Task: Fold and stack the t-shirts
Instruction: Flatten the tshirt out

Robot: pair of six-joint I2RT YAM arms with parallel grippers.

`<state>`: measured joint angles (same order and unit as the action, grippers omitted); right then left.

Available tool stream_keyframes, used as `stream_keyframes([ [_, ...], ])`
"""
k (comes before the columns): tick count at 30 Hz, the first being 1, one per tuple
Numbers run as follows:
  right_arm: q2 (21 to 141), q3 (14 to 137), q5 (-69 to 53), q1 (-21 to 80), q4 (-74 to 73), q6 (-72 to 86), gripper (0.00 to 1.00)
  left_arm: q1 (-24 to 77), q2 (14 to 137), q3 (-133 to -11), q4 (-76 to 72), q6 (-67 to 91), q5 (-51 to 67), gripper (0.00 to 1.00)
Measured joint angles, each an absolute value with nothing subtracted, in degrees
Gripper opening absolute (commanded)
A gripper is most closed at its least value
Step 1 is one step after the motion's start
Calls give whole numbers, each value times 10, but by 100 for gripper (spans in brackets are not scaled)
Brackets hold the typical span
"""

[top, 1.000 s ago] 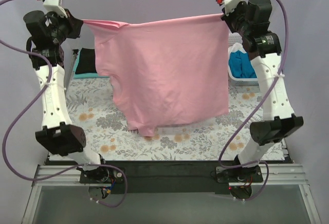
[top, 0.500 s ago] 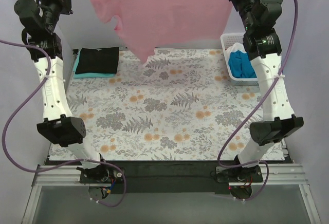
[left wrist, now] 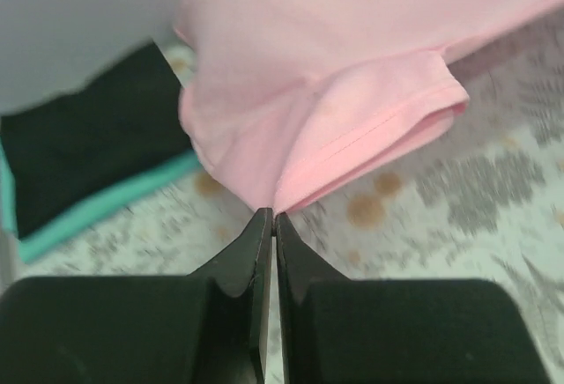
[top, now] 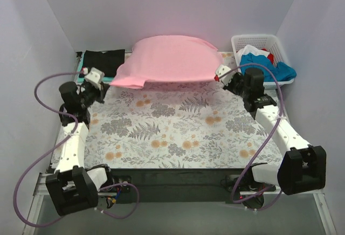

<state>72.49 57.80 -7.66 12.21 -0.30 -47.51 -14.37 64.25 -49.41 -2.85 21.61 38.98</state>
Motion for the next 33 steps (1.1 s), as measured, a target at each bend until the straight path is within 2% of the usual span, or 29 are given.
stream_keyframes([
  [3,701,475,-99,122,-6,-502,1,-145,575,-384,22,144,411,0],
  [7,695,399,-113,124,1,-526,1,-145,519,-281,74,50,429,0],
  [13,700,317,-115,131,-14,-550,1,-145,511,-206,200,-96,425,0],
  [17,679,282,-113,131,-42,-561,1,-145,486,-201,287,-180,415,0],
  [22,587,251,-114,131,-98,-584,1,-145,439,-215,396,-253,411,0],
  [27,505,234,-116,132,-163,-611,1,-145,433,-271,495,-309,411,0],
  [33,474,228,-115,132,-213,-618,1,-145,444,-342,576,-347,411,0],
])
